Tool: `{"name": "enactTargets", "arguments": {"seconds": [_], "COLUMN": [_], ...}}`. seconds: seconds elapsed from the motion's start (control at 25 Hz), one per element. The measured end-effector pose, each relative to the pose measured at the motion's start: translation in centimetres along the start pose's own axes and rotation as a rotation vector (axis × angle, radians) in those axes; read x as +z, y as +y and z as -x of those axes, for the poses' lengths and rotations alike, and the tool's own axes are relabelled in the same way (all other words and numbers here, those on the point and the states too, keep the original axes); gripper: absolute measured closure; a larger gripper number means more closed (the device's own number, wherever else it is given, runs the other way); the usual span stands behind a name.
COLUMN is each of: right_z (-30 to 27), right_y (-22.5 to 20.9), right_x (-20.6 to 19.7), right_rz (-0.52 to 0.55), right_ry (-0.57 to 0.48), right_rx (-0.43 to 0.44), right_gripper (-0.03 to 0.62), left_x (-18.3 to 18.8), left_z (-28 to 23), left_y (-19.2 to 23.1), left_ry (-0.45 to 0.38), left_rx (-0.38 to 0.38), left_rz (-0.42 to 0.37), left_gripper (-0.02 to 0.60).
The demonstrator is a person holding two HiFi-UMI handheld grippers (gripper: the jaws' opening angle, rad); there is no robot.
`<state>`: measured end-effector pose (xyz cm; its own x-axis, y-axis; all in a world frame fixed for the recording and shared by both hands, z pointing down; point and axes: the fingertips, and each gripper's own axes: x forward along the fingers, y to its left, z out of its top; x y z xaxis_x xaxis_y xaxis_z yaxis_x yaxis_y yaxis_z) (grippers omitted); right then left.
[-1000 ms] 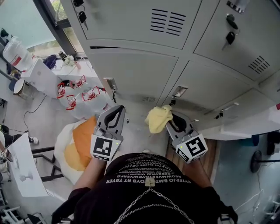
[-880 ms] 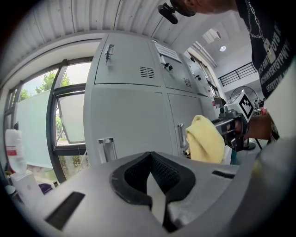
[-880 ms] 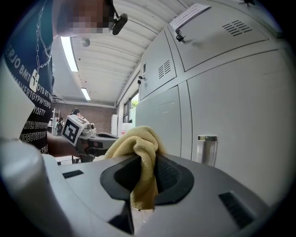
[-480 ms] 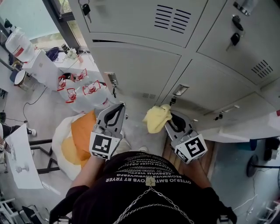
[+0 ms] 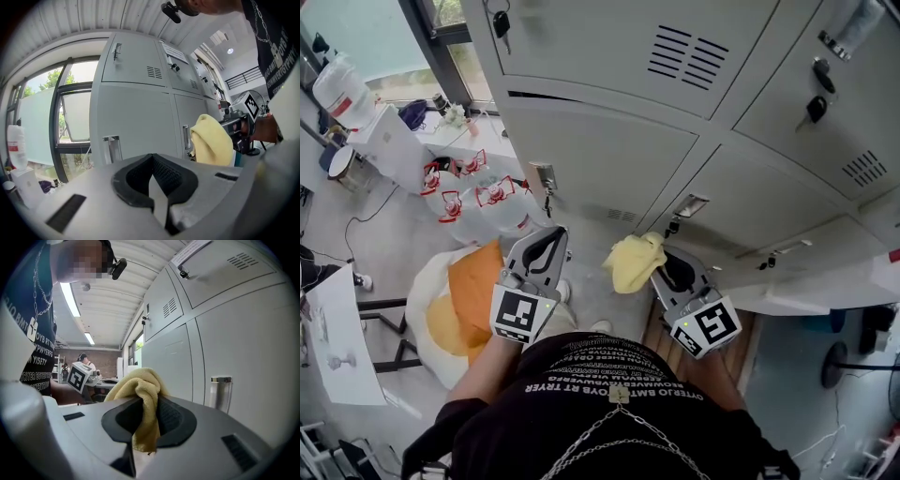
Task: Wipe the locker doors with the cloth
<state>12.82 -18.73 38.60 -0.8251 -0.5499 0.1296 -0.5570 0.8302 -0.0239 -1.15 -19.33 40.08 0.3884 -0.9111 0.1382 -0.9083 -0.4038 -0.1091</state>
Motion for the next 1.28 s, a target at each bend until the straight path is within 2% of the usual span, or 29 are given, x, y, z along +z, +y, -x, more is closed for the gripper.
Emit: {"name": "enactTargets", "arguments": {"seconds": [0.2, 0.64, 1.28], "right_z": [-1.3, -5.6, -11.6], "right_y": [0.0, 0.2, 0.4], "right_x": [0.7, 4.0, 12.2], "right_rz": [0.029, 0.043, 0.087], "right_ry": [0.001, -0.04, -0.172], "right_rx": [0.0, 0.01, -0.003], "right_gripper": [0.53, 0.53, 0.53], "left_x": [-0.3, 0.0, 0.4], "left_z": [-0.1, -0.5, -3.3], "left_y": [1.1, 6.5, 11.9], "left_ry": [-0.001, -0.012, -0.034], "left_rx": [0.002, 0.043, -0.045], "left_rz": [-0.005, 0.002, -0.036], "left_gripper": [0.575, 0.576, 0.577]}}
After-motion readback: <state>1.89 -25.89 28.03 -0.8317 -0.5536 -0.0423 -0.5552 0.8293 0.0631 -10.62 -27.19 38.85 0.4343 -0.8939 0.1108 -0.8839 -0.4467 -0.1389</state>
